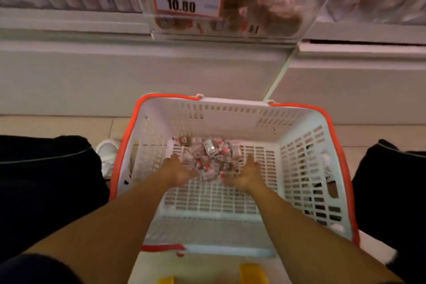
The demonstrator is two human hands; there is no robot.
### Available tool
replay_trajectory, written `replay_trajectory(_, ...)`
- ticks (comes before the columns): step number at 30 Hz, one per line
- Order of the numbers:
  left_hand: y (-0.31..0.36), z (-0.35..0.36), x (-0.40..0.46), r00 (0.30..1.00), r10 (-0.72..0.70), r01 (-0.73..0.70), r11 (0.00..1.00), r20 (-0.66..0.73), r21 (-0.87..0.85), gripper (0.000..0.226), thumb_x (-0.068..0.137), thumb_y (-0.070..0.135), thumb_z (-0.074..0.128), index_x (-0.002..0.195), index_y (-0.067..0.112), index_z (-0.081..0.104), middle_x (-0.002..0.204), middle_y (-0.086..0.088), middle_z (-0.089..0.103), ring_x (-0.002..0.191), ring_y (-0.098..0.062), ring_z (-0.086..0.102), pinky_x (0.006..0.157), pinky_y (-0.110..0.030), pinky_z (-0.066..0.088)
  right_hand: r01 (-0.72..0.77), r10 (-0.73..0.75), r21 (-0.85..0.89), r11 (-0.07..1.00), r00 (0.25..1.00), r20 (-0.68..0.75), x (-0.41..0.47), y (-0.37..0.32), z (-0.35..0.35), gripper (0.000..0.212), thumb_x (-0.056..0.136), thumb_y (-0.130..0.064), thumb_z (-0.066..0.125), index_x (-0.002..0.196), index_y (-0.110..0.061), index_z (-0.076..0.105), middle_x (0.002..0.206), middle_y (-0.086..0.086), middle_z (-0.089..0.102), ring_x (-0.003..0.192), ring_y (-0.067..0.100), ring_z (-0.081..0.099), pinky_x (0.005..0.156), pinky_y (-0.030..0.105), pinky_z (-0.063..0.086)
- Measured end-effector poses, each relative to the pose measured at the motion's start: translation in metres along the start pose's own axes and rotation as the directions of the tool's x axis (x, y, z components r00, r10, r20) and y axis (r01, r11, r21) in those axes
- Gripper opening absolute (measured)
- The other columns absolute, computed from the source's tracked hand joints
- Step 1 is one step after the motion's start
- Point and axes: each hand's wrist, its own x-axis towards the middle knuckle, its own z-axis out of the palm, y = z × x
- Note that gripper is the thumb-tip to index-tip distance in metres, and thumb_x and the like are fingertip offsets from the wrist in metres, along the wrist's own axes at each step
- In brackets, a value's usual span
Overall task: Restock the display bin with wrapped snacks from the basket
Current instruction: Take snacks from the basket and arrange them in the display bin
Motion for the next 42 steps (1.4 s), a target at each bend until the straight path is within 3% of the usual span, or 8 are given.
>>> replay_trajectory(5,0.017,0.036,0.041,0.986,-0.086,-0.003,0.847,-0.141,-0.532,0.103,0.073,0.038,0.084,0.151,0.013,0.023,0.146,-0.015,0.045,0.127,-0.032,0.051,0.102,-0.045,0.047,0.122,-0.121,0.010,0.993,0.990,-0.075,0.040,-0.022,0.022,0.128,0.060,-0.058,0.088,0.157,-0.035,0.008,0.164,0.004,0.005,0.146,0.039,0.024,0.114,0.046,0.035)
replay_trajectory(9,0.028,0.042,0.072,0.949,-0.107,0.005,0.946,-0.297,-0.324,0.052,0.088,0.035,0.069,0.129,0.006,0.055,0.128,-0.018,0.060,0.112,-0.034,0.060,0.095,-0.037,0.048,0.082,-0.062,0.096,0.992,0.979,-0.193,0.060,-0.037,0.039,0.086,0.071,-0.070,0.070,0.142,-0.033,0.038,0.141,0.008,0.037,0.123,0.041,0.051,0.099,0.045,0.047)
replay_trajectory(13,0.027,0.051,0.078,0.963,-0.060,-0.099,0.828,-0.263,-0.552,0.031,0.082,0.009,0.075,0.113,0.008,0.068,0.108,-0.011,0.072,0.101,-0.028,0.067,0.094,-0.041,0.053,0.144,-0.121,0.119,0.982,0.976,-0.181,0.069,-0.042,0.043,0.067,0.073,-0.050,0.080,0.129,-0.032,0.048,0.129,0.006,0.050,0.107,0.033,0.060,0.081,0.031,0.043)
replay_trajectory(18,0.022,0.056,0.078,0.985,-0.159,0.144,0.597,0.060,-0.789,0.011,0.083,0.011,0.076,0.087,0.003,0.070,0.087,-0.014,0.073,0.069,-0.023,0.067,0.069,-0.033,0.057,0.090,-0.066,0.292,0.952,0.994,-0.092,0.071,-0.035,0.033,0.066,0.071,-0.029,0.088,0.127,-0.017,0.055,0.130,0.005,0.060,0.101,0.019,0.057,0.085,0.027,0.045)
replay_trajectory(23,0.020,0.054,0.066,0.984,-0.129,0.179,0.653,0.125,-0.736,0.018,0.078,0.005,0.080,0.093,-0.001,0.070,0.092,-0.014,0.074,0.084,-0.025,0.070,0.083,-0.037,0.059,-0.019,0.039,0.384,0.923,0.998,-0.044,0.062,-0.013,0.012,0.063,0.073,-0.027,0.088,0.123,-0.003,0.060,0.124,0.011,0.064,0.099,0.023,0.061,0.086,0.031,0.050)
replay_trajectory(29,0.008,0.037,0.037,0.976,-0.150,0.215,0.628,0.155,-0.747,0.011,0.078,-0.002,0.076,0.087,0.001,0.071,0.071,-0.009,0.071,0.055,-0.013,0.060,0.050,-0.026,0.052,-0.024,0.034,0.394,0.919,0.999,-0.019,0.038,-0.004,-0.016,0.049,0.075,-0.029,0.086,0.112,-0.002,0.067,0.116,0.008,0.070,0.088,0.027,0.068,0.088,0.039,0.055)
replay_trajectory(35,0.034,-0.012,-0.017,0.949,0.150,0.246,0.203,0.279,-0.948,0.009,0.087,0.002,0.065,0.093,0.007,0.069,0.079,-0.007,0.067,0.062,-0.011,0.058,0.052,-0.022,0.050,0.098,-0.223,0.538,0.837,0.959,0.174,-0.019,-0.054,-0.066,0.030,0.082,-0.030,0.077,0.102,-0.008,0.074,0.089,0.009,0.075,0.045,0.007,0.048,0.039,0.017,0.040)
replay_trajectory(42,0.104,-0.125,-0.113,0.844,0.491,-0.017,0.427,0.217,-0.904,0.020,0.093,-0.002,0.051,0.105,0.009,0.062,0.097,-0.014,0.068,0.088,-0.026,0.071,0.067,-0.045,0.061,0.303,-0.548,0.575,0.760,0.775,0.315,-0.110,-0.138,-0.164,0.033,0.077,0.007,0.072,0.106,-0.006,0.064,0.096,0.013,0.075,0.087,0.022,0.075,0.064,0.024,0.060)
